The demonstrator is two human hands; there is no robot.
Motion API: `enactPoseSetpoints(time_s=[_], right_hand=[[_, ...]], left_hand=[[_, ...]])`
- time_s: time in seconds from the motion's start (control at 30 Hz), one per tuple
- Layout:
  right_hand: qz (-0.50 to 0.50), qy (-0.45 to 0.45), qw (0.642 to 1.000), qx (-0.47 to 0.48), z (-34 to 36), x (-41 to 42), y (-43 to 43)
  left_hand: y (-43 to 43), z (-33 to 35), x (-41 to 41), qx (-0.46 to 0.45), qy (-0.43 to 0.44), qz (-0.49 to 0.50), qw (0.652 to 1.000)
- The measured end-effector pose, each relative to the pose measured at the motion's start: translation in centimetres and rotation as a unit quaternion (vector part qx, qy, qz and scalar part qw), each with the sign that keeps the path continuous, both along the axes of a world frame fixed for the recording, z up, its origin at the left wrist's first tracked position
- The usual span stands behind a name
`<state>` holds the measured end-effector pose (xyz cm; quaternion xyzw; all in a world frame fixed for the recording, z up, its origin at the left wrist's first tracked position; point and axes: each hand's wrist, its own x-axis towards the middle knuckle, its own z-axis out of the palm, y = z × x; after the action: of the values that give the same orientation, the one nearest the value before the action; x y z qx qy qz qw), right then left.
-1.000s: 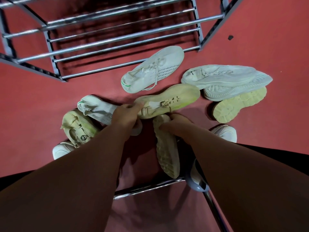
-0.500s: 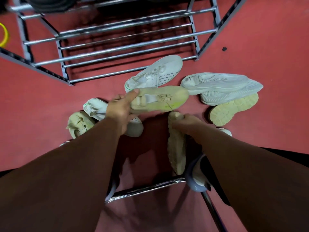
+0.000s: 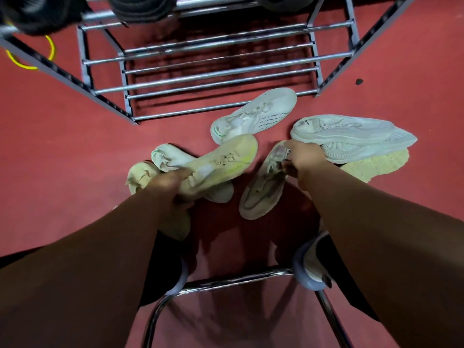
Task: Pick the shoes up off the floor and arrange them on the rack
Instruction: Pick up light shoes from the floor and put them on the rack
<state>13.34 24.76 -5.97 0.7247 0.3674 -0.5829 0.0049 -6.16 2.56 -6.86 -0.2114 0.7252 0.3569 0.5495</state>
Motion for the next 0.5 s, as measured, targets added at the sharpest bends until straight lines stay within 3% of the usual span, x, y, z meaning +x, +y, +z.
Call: enactPoseSetpoints(time_s=[0.13, 0.33, 0.5], right_hand=[[0.036, -0.054, 0.998, 0.0, -1.2, 1.4, -1.3], [0.037, -0.08, 0.987, -0.137, -4.9, 4.4, -8.6], [-0.01, -0.034, 0.979, -0.202, -5.1, 3.7, -10.7]], left_hand=[[0.0, -0.4, 2.2, -0.043, -0.076, -0.188, 0.978], [0.3, -1.9, 5.5, -0.034, -0.079, -0.264, 0.961], [1.2, -2.7, 7.3, -0.022, -0.085, -0.29, 0.953]])
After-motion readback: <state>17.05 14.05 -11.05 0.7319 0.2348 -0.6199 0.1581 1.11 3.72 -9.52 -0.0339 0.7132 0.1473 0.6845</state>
